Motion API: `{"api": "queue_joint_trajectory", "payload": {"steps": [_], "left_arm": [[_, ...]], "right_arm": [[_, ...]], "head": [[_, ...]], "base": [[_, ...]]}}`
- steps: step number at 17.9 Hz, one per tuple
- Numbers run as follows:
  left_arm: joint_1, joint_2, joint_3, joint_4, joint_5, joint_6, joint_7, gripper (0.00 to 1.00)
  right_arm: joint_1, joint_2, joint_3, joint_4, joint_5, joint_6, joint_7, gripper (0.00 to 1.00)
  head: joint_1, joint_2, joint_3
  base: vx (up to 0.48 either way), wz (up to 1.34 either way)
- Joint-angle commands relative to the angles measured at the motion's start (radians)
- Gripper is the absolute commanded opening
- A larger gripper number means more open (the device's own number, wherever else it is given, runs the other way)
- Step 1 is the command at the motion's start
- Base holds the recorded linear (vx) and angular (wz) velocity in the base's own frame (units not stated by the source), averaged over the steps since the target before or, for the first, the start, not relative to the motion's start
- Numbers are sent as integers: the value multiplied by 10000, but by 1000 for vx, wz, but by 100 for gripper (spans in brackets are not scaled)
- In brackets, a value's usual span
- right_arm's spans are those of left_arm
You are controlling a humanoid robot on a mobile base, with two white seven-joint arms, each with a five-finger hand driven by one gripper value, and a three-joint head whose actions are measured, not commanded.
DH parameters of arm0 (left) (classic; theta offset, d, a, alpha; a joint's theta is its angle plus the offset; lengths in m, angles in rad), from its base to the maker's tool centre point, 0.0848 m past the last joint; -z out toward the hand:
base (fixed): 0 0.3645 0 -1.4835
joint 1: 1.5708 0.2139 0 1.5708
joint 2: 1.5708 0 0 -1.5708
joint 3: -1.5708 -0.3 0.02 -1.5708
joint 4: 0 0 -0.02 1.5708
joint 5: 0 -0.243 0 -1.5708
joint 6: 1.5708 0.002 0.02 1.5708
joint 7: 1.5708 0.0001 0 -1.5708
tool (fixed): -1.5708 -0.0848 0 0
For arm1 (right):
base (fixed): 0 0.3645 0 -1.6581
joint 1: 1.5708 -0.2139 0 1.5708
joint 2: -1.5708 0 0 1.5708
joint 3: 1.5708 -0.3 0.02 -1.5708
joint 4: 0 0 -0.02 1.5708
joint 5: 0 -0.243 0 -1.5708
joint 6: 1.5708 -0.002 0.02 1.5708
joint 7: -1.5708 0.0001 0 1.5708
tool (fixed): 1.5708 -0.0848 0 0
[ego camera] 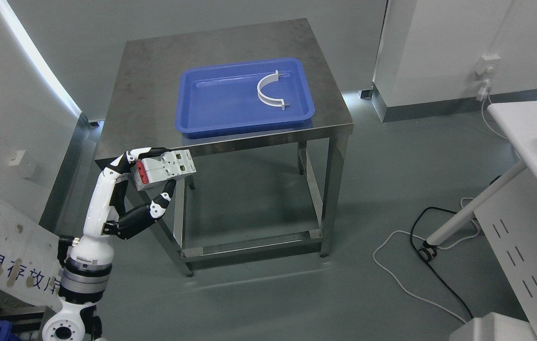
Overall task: Place circuit breaker on shelf
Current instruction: 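Hold the breaker raised in the left hand while turning toward the bin shelf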
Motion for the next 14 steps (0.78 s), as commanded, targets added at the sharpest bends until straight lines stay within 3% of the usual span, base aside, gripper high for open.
{"api": "queue_joint_trajectory", "payload": {"steps": [1,11,14], "left_arm": [[-158,155,-258,-151,-19,-165,27,26],[-158,155,-242,-167,11,-256,104,26],[-448,155,-930,-167,27,-655,104,26]], "right_arm": [[168,-175,0,-13,3,-271,7,100],[168,-175,0,2,3,-271,7,100],[168,-175,0,-13,3,-271,7,100]], "head": [[0,0,0],[0,0,0],[0,0,0]], "base": [[-305,-37],[-374,344],[-372,331]]}}
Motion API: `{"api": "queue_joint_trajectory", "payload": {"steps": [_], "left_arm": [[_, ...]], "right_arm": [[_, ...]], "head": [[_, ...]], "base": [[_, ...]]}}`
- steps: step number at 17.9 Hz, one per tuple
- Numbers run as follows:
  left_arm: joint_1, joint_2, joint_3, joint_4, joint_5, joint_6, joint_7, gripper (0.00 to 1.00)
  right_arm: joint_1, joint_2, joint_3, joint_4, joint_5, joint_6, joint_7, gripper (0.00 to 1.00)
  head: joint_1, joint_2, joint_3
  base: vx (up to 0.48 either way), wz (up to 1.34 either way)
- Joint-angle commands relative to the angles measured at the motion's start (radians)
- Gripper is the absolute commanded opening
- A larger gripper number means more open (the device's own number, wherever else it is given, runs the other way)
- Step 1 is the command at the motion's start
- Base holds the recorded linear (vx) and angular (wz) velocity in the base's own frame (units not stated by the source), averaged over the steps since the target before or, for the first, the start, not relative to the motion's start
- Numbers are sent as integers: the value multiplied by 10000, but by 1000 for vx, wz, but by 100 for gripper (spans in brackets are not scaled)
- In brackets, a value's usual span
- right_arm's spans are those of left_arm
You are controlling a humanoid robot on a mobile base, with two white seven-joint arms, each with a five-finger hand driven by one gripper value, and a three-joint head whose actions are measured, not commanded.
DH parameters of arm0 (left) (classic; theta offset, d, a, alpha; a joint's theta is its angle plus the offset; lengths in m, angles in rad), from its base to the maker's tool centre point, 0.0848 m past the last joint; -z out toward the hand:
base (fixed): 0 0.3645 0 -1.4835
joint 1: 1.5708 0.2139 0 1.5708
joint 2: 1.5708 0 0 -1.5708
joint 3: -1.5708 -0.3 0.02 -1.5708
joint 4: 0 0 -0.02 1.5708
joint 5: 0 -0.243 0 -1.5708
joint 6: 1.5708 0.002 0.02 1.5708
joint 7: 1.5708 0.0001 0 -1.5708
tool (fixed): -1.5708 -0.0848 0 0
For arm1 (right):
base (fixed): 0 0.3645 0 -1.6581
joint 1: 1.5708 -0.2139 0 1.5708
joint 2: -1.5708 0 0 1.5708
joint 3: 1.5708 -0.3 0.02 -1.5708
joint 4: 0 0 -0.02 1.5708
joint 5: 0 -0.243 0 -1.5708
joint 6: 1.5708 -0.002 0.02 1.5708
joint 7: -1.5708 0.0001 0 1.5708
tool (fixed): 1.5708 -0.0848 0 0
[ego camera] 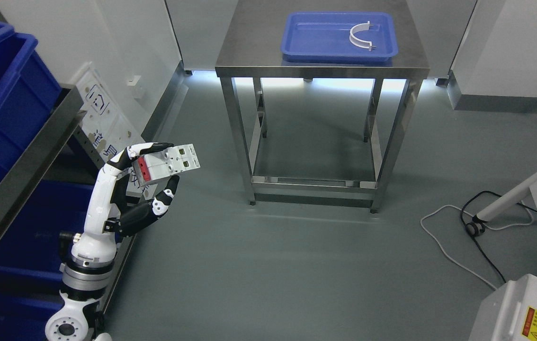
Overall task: Place circuit breaker on shelf
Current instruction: 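Hold the breaker raised in the left hand while turning toward the bin shelf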
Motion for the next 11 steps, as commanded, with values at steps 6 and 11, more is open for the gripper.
{"api": "queue_joint_trajectory", "payload": {"steps": [6,11], "left_arm": [[-2174,169,-432,-14,1,2078,957,27],[-2955,169,45,-29,17,2648,881,27]], "right_arm": [[169,-175,0,3,2,-271,8,100],[169,-175,0,3,2,-271,8,100]], "head": [[0,0,0],[0,0,0]], "base": [[-386,386],[-359,971]]}}
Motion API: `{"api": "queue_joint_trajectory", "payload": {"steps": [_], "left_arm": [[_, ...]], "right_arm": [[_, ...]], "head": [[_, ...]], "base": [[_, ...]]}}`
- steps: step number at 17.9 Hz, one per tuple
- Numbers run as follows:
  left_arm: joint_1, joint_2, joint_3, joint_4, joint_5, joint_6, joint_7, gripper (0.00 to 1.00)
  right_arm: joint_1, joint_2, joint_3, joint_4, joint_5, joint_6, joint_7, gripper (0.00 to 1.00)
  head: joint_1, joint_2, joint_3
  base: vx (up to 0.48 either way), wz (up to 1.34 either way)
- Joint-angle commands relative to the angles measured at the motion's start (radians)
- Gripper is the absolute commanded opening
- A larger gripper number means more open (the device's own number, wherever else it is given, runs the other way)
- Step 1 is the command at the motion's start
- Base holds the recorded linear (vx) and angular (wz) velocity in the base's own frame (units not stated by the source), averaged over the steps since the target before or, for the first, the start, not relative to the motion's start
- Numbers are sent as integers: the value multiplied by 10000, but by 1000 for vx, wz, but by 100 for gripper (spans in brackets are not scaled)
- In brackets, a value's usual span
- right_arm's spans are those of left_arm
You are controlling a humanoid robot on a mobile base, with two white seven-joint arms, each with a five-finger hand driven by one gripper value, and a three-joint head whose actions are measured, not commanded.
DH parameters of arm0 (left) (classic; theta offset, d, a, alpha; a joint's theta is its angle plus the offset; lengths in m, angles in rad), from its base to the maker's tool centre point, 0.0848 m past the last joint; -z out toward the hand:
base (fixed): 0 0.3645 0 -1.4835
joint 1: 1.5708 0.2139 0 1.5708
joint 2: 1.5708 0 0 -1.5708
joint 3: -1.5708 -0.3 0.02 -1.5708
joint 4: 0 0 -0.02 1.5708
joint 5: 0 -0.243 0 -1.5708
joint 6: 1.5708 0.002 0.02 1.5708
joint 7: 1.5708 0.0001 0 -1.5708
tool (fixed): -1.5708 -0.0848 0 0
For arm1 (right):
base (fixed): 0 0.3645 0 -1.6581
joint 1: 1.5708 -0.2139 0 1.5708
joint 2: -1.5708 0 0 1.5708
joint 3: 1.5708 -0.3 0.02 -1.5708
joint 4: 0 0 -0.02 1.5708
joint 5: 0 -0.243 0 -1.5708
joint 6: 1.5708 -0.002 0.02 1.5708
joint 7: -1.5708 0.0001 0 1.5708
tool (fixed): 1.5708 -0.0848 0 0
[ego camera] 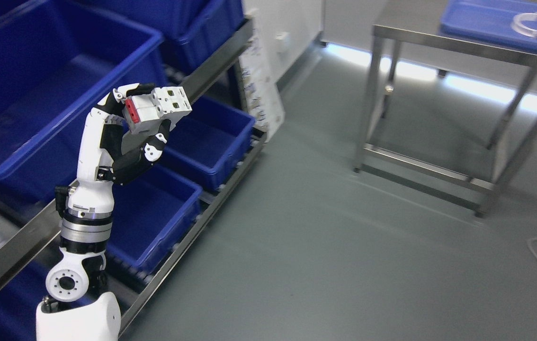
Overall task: Place circuit breaker on shelf
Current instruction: 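Hold the breaker raised in the left hand while turning toward the bin shelf, then lower the left hand with the breaker into the upper blue bin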
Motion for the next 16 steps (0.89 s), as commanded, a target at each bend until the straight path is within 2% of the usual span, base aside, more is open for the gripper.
{"api": "queue_joint_trajectory", "payload": {"steps": [1,4,7,8,11,16], "left_arm": [[-1837,174,162,-16,-1,737,14,27],[-3344,174,-373,91,-184,2884,-2,27],[-3762,211,-621,442,-1164,3791,-336,27],[-3778,548,-652,626,-1349,4175,-886,27],[-4036,1439,-897,1285,-1870,4851,-2483,28],[-5064,1824,-1019,3277,-3143,4793,-2747,28]], "right_arm": [[163,-175,0,2,2,-272,47,100],[163,-175,0,2,2,-272,47,100],[163,-175,0,2,2,-272,47,100],[163,-175,0,-13,2,-272,47,100],[163,-175,0,2,-13,-272,47,100],[163,-175,0,2,2,-272,47,100]], "head": [[0,0,0],[0,0,0],[0,0,0],[0,0,0],[0,-1,0],[0,-3,0]], "base": [[-293,1194],[-200,1351],[-105,1546],[-63,1469],[8,950],[87,421]]}}
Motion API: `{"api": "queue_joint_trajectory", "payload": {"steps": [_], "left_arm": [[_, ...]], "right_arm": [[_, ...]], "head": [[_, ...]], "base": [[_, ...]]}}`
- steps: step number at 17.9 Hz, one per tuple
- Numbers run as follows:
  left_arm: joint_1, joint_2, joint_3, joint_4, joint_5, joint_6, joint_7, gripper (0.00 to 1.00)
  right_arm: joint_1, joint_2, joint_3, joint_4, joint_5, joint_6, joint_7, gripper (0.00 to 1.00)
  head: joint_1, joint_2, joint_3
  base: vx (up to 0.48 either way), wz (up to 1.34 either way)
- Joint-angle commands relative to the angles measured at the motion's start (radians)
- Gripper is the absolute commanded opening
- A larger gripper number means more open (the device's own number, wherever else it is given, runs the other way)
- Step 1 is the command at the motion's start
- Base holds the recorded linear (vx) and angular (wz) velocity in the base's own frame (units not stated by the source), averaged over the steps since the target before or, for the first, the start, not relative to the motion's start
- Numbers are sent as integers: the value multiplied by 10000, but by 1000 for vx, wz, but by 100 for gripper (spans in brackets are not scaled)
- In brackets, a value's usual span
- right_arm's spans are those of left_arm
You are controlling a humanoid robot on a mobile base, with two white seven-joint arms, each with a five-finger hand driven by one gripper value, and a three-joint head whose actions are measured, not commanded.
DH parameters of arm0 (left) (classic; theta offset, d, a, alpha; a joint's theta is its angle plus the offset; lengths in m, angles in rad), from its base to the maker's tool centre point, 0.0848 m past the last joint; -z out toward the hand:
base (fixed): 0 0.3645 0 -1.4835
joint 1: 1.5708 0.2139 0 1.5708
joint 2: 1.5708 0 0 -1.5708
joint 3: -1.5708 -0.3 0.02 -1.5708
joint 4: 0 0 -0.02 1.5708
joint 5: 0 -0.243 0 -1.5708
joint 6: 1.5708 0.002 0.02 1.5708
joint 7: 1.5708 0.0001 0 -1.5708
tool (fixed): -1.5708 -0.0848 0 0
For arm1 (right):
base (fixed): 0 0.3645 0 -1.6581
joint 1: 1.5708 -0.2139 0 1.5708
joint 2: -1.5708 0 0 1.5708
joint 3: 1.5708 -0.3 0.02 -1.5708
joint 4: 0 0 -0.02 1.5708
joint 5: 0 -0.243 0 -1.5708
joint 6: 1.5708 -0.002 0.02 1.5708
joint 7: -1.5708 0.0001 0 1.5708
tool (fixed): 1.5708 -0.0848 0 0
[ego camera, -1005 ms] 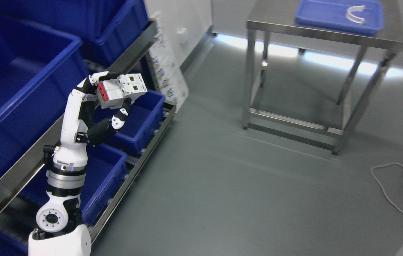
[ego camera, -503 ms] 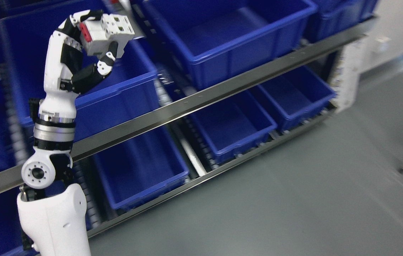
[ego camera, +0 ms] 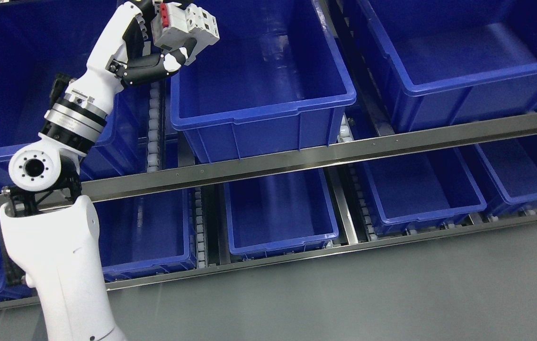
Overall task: Place circuit breaker on shelf
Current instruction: 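Lower the left hand with the breaker into the upper blue bin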
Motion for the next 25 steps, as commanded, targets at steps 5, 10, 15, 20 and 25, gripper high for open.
{"api": "queue_joint_trajectory", "payload": {"steps": [5,10,15,20,25], "left_arm": [[-2382,871,-642,4724,-1907,-742,-155,28],[-3564,946,-1468,6794,-2077,-1216,-140,28],[-4606,886,-2038,8757,-2078,-1784,13,28],[-5284,457,-2972,11381,-2445,-2597,748,28],[-5268,42,-2959,12871,-2691,-2568,2325,28]], "right_arm": [[172,-175,0,3,2,-272,1,100],[172,-175,0,3,2,-272,1,100],[172,-175,0,3,-14,-272,1,100],[172,-175,0,2,2,-272,1,100],[172,-175,0,-13,2,-272,1,100]], "head": [[0,-1,0],[0,-1,0],[0,-1,0],[0,-1,0],[0,-1,0]], "base": [[112,100],[135,-128],[44,-81],[20,-44],[18,-55]]}}
